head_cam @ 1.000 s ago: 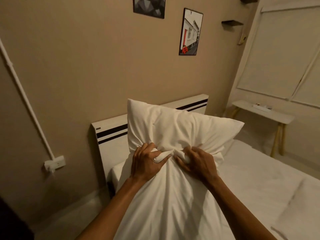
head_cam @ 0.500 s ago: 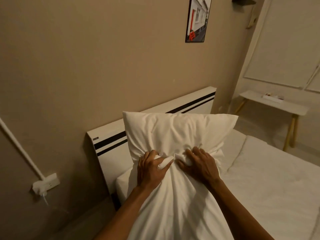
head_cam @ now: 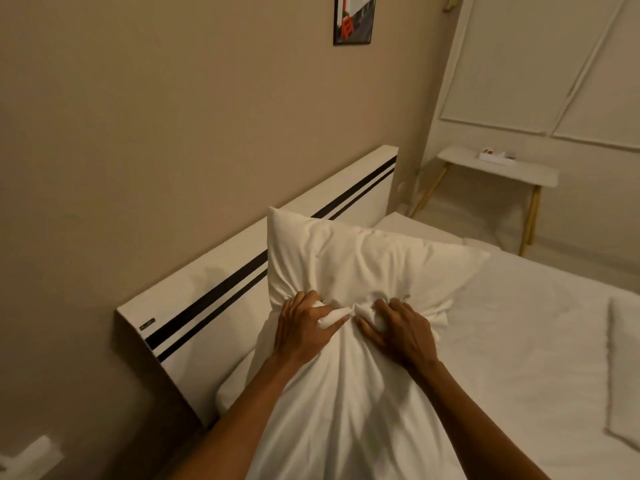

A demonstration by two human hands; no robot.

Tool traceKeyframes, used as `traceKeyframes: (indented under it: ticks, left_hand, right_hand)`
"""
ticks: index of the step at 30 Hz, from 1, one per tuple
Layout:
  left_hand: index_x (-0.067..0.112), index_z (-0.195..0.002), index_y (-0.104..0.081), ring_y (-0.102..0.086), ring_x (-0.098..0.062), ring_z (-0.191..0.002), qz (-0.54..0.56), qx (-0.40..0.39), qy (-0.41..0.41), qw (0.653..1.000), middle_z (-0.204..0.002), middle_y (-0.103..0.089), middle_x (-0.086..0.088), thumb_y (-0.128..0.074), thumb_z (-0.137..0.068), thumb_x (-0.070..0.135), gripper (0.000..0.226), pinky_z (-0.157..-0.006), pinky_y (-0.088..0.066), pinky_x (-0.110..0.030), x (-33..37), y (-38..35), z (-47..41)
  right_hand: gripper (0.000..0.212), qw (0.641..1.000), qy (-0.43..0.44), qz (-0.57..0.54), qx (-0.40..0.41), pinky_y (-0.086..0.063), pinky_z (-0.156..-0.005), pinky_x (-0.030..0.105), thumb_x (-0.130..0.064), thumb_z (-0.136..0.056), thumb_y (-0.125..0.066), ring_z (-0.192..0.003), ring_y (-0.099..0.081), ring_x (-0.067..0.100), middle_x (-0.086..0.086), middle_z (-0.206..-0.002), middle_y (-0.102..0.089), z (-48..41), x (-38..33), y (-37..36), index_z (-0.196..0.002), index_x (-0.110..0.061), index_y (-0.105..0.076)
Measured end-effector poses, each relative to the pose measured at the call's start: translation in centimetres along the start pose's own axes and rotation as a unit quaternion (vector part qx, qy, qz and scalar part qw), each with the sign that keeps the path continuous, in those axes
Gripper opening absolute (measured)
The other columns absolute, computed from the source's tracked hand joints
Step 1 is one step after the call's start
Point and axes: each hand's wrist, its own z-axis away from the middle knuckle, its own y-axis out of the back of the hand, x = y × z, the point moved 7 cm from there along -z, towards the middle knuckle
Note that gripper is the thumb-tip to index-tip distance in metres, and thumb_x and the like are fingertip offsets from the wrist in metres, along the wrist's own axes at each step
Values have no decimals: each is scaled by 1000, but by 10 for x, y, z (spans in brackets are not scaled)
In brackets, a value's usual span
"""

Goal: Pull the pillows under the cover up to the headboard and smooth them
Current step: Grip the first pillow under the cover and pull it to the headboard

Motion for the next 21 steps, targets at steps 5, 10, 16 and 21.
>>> traceKeyframes:
  ticks: [5,10,16,21]
  left_hand:
    - [44,-98,-74,-56,-19,-80,19,-52,-30,998,-81,-54,7,-66,-83,63,25,-70,-45,-34,-44,-30,-38]
    - [41,-96,-70,-58,-20,-79,66,-80,-46,994,-80,-55,6,-70,-80,62,26,-72,-47,-36,-85,-45,-67]
    - [37,-88,-75,-56,-23,-78,53,-117,-92,987,-78,-54,4,-63,-83,66,32,-73,-46,-37,-115,-80,-89]
    - [43,-101,-76,-56,-21,-86,34,-150,-126,980,-86,-55,4,-51,-87,71,39,-76,-45,-37,-139,-128,-104]
  right_hand:
    - [51,997,-69,30,-14,-52,-55,36,-72,-87,-50,-73,-67,27,1,-80,-64,-24,-2,-37,-94,-24,-64]
    - [52,991,-121,50,-14,-50,-54,36,-73,-86,-49,-74,-68,27,0,-78,-65,-43,-13,-70,-93,-24,-63]
    - [49,983,-176,38,-25,-52,-56,33,-72,-85,-52,-75,-69,22,-2,-79,-68,-48,-15,-107,-89,-24,-62]
    - [48,979,-198,46,-22,-50,-53,33,-70,-83,-52,-69,-69,23,-1,-73,-66,-54,0,-151,-86,-24,-63]
